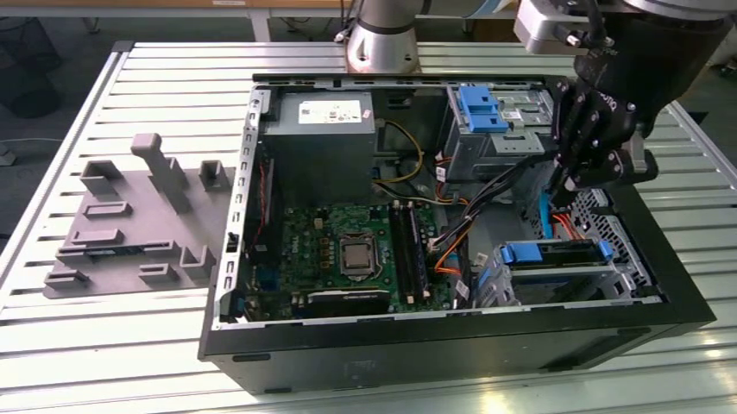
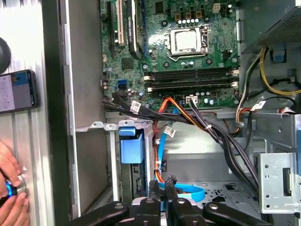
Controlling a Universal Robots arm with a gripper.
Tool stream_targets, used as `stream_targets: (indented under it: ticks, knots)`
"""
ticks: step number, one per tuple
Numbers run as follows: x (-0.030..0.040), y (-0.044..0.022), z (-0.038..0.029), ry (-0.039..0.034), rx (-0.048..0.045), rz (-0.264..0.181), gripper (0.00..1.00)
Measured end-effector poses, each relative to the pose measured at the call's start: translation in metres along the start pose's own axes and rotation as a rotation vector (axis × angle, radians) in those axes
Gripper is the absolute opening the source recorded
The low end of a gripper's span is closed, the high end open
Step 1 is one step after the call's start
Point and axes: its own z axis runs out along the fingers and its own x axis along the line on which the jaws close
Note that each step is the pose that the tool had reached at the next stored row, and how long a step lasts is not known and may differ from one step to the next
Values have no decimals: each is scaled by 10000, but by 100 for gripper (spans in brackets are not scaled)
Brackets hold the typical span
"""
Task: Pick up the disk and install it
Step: 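Insert the second disk wire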
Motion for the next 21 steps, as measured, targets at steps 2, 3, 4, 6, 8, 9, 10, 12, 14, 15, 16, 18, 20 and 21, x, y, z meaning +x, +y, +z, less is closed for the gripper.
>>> stream_targets:
  ticks: [2,3,4,6,8,9,10,12,14,15,16,18,20,21]
  knots:
    - [21,-1,9,-282,-23,2,16]
    - [37,-3,20,-337,-27,2,16]
    - [55,-4,35,-356,-28,0,16]
    - [83,-6,62,-359,-21,-35,16]
    - [107,-8,86,-362,-3,-90,16]
    - [122,-10,98,-364,12,-116,16]
    - [138,-11,109,-365,28,-135,16]
    - [175,-11,131,-367,59,-164,16]
    - [205,-12,154,-371,87,-193,16]
    - [212,-13,165,-373,102,-201,16]
    - [215,-12,175,-375,119,-201,16]
    - [215,-9,189,-377,206,-194,16]
    - [213,-7,209,-387,305,-185,16]
    - [213,-6,220,-389,338,-177,16]
